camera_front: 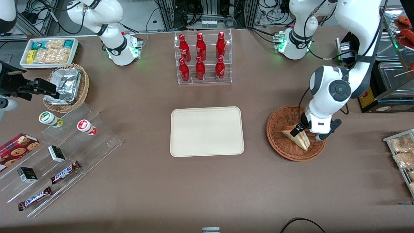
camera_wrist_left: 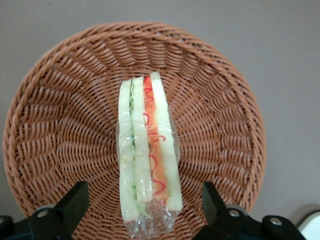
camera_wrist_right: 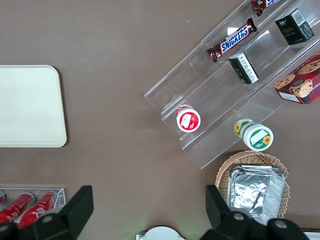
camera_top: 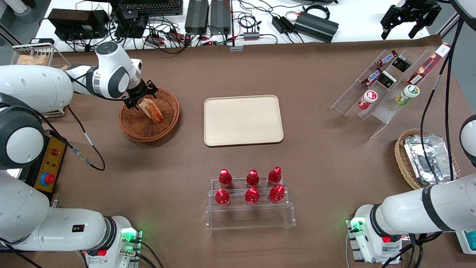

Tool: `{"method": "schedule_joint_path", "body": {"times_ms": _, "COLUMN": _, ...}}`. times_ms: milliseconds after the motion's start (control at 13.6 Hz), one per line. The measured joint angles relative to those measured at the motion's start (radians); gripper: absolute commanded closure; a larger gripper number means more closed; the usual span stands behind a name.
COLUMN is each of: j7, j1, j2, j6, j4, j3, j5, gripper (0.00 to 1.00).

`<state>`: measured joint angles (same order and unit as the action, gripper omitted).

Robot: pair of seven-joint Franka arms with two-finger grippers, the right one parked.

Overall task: Place sandwich from basket to tray
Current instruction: 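Lower the open left gripper onto the wrapped sandwich and close it, then lift the sandwich out of the basket with the left gripper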

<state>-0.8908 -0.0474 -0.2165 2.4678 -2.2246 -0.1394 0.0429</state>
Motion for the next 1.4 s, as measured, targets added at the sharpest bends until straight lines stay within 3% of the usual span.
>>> {"method": "schedule_joint_path", "body": {"times_ms": 148, "j7": -0.002, "j1": 0.000, "j2": -0.022, "j6": 0.015, "j4": 0.000, "j3": 0.000, "j5": 0.000, "gripper": 0.01}}
{"method": "schedule_joint_path", "body": {"times_ms": 221, "j7": -0.003, "j1": 0.000, "j2": -0.034, "j6": 0.025, "j4": 0.000, "j3": 0.000, "j5": 0.000, "gripper": 0.10}}
{"method": "schedule_joint_path", "body": {"times_ms": 295, "j7": -0.004, "j1": 0.000, "j2": -0.046, "j6": 0.038, "j4": -0.001, "j3": 0.000, "j5": 0.000, "gripper": 0.39}}
{"method": "schedule_joint_path", "body": {"times_ms": 369, "j7": -0.004, "j1": 0.000, "j2": -0.058, "j6": 0.051, "j4": -0.001, "j3": 0.000, "j5": 0.000, "gripper": 0.79}}
{"method": "schedule_joint_path", "body": {"times_ms": 443, "j7": -0.004, "j1": 0.000, "j2": -0.067, "j6": 0.056, "j4": -0.001, "j3": 0.000, "j5": 0.000, "gripper": 1.00}}
{"method": "schedule_joint_path", "body": {"times_ms": 959, "j7": -0.005, "j1": 0.003, "j2": -0.043, "j6": 0.009, "j4": 0.033, "j3": 0.001, "j5": 0.003, "gripper": 1.00}}
{"method": "schedule_joint_path", "body": {"times_ms": 1402, "j7": 0.054, "j1": -0.014, "j2": 0.068, "j6": -0.457, "j4": 0.347, "j3": -0.017, "j5": 0.008, "gripper": 1.00}}
